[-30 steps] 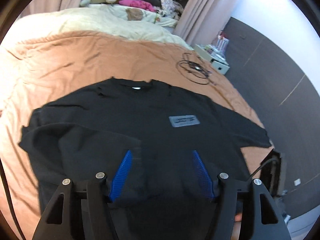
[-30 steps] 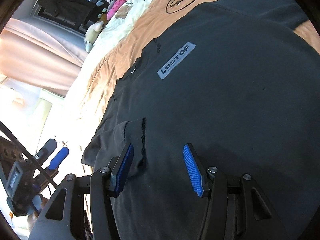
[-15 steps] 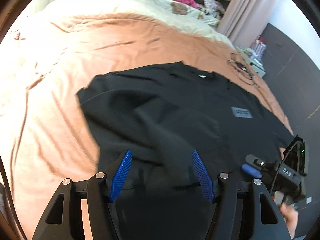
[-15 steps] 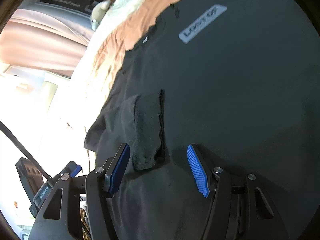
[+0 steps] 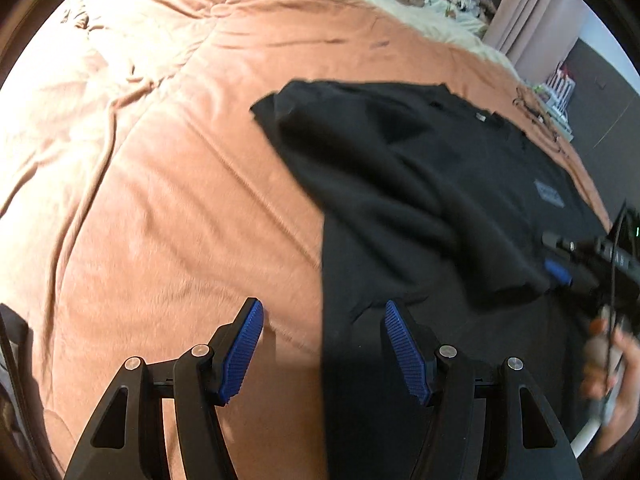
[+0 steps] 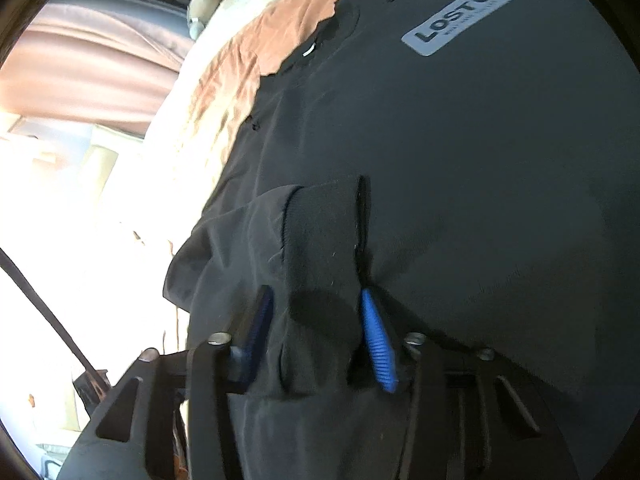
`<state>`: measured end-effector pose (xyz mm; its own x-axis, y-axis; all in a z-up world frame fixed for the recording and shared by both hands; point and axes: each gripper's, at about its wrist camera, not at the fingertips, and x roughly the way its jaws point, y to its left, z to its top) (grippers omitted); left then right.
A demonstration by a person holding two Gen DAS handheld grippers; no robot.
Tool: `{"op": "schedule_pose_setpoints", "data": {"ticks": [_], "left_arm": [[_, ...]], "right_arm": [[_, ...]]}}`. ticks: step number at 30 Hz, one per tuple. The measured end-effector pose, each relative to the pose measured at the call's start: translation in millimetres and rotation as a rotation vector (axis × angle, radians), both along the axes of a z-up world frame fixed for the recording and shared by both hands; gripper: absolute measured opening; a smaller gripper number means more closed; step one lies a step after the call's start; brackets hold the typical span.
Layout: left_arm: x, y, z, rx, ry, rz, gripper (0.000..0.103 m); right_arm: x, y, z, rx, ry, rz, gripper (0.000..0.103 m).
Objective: Fold small clothes
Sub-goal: 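Grasp the ribbed sleeve cuff with the right gripper, then drag the held cuff across the shirt body and open the right gripper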
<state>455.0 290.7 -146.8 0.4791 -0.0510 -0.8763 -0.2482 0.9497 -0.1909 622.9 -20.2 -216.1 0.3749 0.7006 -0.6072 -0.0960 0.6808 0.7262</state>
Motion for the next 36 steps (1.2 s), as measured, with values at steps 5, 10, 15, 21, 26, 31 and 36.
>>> {"op": "schedule_pose_setpoints", "data": {"ticks": [5, 10, 15, 21, 26, 31, 36], "left_arm": [[1.2, -12.6, -12.3, 0.029, 0.013, -0.046, 0.065], [8.5, -24.1, -18.4, 0.123, 0.019, -0.07, 0.065], [7.0, -1.8, -17.5, 0.092, -0.004, 0.002, 0.049], [-3.2, 17.5, -14.0, 0.07, -0.028, 0.054, 0.043], [-7.2, 19.0, -14.2, 0.05, -0.037, 0.081, 0.043], [-10.3, 19.7, -17.0, 0.043, -0.032, 0.077, 0.043], [-8.7, 15.0, -17.2, 0.061, -0.025, 0.061, 0.043]], "right_arm": [[17.8, 0.7, 4.5, -0.034, 0.027, 0.022, 0.006], [16.3, -12.3, 39.4, -0.093, -0.065, 0.03, 0.004], [14.6, -44.9, 75.2, -0.16, -0.142, -0.014, 0.004], [13.7, -75.8, 94.1, -0.269, -0.188, -0.062, 0.004], [11.8, -96.1, 99.0, -0.39, -0.219, -0.115, 0.004], [10.9, -106.5, 86.4, -0.418, -0.187, -0.173, 0.004], [7.1, -112.6, 76.0, -0.435, -0.169, -0.189, 0.003]]}}
